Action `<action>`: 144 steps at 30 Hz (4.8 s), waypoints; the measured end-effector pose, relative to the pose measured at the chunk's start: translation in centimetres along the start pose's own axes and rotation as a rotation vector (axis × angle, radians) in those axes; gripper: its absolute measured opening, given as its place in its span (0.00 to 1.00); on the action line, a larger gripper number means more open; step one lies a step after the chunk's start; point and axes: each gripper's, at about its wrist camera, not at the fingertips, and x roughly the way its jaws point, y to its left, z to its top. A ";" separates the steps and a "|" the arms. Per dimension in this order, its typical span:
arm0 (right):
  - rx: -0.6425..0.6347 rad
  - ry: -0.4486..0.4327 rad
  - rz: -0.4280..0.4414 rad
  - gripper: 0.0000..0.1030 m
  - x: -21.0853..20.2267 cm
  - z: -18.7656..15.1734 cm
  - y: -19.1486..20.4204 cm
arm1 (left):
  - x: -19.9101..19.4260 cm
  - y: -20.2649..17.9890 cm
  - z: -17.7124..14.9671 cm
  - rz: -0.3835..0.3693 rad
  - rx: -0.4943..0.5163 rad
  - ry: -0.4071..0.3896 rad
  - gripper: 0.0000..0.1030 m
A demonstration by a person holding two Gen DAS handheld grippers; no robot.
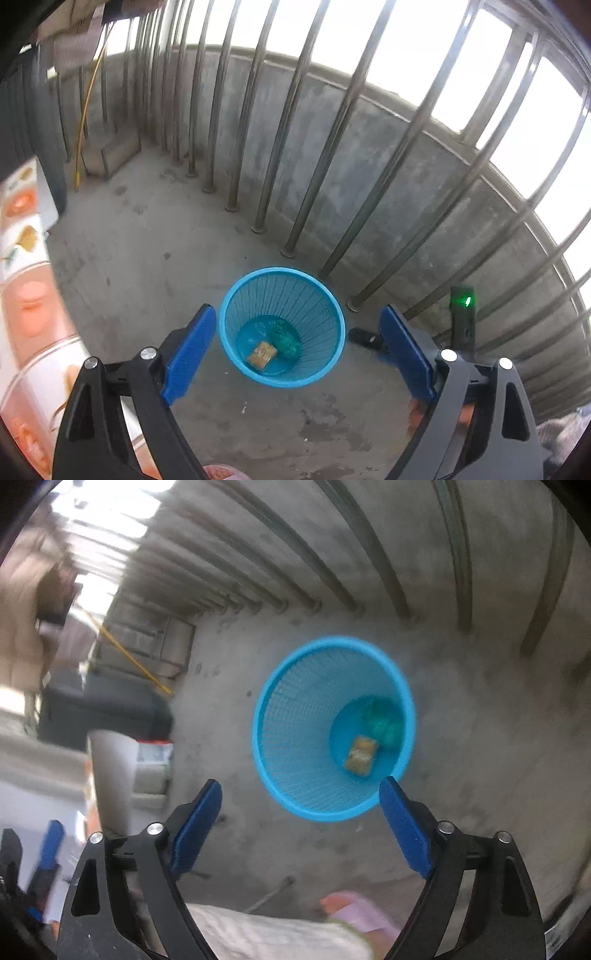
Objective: Collect trash
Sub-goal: 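Move both tools back toward the table, then grasp the clear snack bag with the left gripper while the right gripper grasps the white medicine box, then carry the snack bag and medicine box over the blue wastebasket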
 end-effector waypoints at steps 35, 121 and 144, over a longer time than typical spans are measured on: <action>-0.925 -0.223 0.216 0.92 -11.0 -13.4 30.5 | -32.9 20.3 -26.7 0.546 -0.304 -0.448 0.94; -0.467 0.389 0.688 0.08 3.8 -7.1 48.9 | -35.0 22.7 -24.8 0.919 -0.144 -0.549 0.02; -0.547 0.084 0.707 0.08 -13.8 -3.2 32.1 | -38.2 11.0 -18.4 0.562 0.011 -0.724 0.02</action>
